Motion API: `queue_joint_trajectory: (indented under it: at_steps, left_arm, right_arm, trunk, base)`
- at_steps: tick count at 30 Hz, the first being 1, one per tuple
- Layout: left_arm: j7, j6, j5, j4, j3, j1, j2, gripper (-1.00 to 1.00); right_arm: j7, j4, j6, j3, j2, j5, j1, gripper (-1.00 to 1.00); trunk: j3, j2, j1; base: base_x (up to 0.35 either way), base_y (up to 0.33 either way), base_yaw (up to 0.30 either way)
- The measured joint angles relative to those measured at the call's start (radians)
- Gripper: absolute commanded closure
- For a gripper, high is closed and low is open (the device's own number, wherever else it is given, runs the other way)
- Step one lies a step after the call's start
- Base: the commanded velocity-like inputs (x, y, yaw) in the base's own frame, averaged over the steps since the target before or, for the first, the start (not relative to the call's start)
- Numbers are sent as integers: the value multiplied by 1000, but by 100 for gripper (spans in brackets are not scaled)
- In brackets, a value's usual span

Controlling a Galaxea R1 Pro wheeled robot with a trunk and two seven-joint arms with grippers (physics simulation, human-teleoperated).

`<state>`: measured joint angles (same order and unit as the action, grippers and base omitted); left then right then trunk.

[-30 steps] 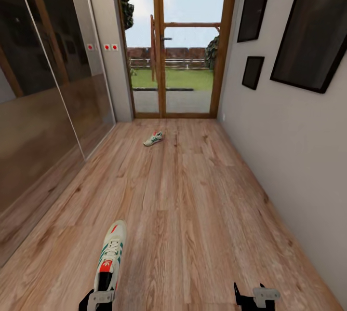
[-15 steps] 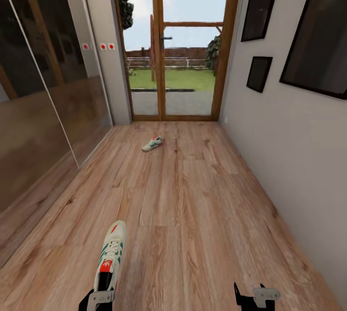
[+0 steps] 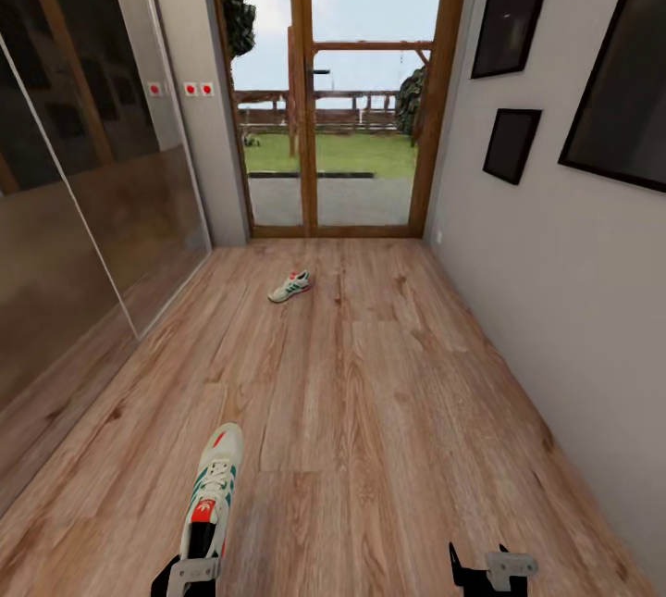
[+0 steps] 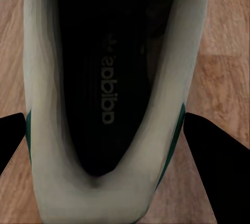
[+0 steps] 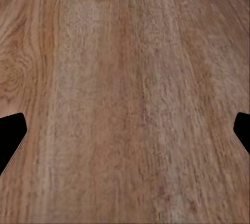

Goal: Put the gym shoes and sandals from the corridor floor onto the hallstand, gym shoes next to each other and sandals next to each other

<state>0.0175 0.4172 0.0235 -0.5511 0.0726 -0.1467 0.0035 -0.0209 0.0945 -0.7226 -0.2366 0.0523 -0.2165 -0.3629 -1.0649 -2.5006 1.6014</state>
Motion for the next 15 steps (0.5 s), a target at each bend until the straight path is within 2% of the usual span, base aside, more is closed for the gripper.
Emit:
queue_joint_trajectory:
  at_steps: [15]
  left_arm:
    - [0,0,0,0,0,0,0,100]
  right_arm:
    - [0,0,0,0,0,0,0,-100]
  trunk:
    - [0,0,0]
  base:
    - [340,0,0]
